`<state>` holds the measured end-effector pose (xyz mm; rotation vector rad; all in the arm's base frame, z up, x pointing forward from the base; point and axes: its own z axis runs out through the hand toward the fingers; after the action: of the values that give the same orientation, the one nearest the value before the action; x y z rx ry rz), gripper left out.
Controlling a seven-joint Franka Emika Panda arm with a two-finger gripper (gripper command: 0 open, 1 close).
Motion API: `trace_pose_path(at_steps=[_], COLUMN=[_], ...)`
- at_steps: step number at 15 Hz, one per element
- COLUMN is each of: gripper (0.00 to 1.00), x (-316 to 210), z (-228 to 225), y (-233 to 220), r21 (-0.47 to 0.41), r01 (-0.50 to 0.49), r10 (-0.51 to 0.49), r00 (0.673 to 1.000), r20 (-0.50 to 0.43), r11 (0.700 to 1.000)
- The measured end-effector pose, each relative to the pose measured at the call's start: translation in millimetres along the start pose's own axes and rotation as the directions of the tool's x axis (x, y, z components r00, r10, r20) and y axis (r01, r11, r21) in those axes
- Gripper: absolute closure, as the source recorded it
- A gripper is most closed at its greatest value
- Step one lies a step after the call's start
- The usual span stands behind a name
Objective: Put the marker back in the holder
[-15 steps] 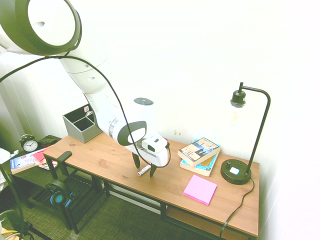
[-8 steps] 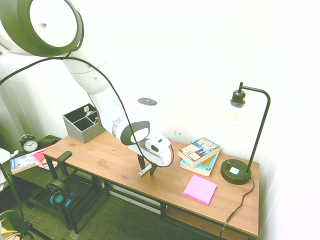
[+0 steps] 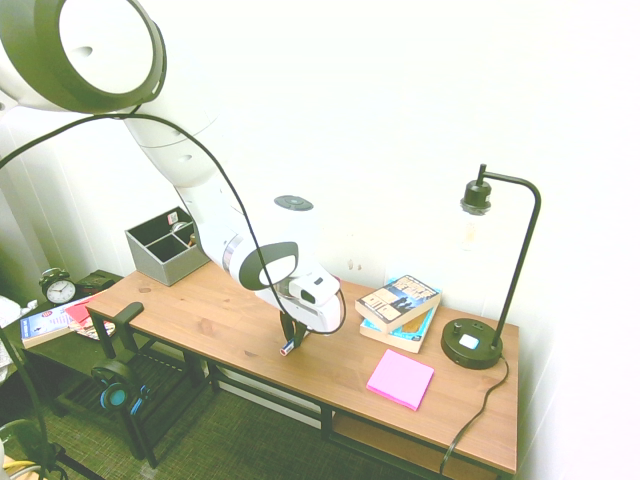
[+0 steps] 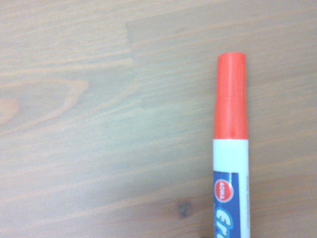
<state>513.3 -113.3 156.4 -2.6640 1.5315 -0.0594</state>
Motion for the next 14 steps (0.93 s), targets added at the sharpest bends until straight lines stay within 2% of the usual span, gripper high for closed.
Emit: trace_pose_path(at_steps=[4,6,8,11,14], gripper=[1.0,1.0,1.0,1.0,1.0], x=[-7.8,-20.2,-42.8,-83.0,-124.8], z=[-2.8,-24.0,-62.6,-128.9,-168.9], y=[-5.1,-16.7,-39.5,-93.8,-151.3], r21=[-0.008,-0.009,0.009,0.06,0.108], r01=[-0.008,-0.031,-0.026,0.0,-0.007], r10=[0.008,0.032,0.023,-0.027,-0.063], r00=[1.0,0.992,0.967,0.892,0.776], r20=[0.029,0.121,0.255,0.452,0.628], r11=[1.0,0.999,1.0,0.998,0.994])
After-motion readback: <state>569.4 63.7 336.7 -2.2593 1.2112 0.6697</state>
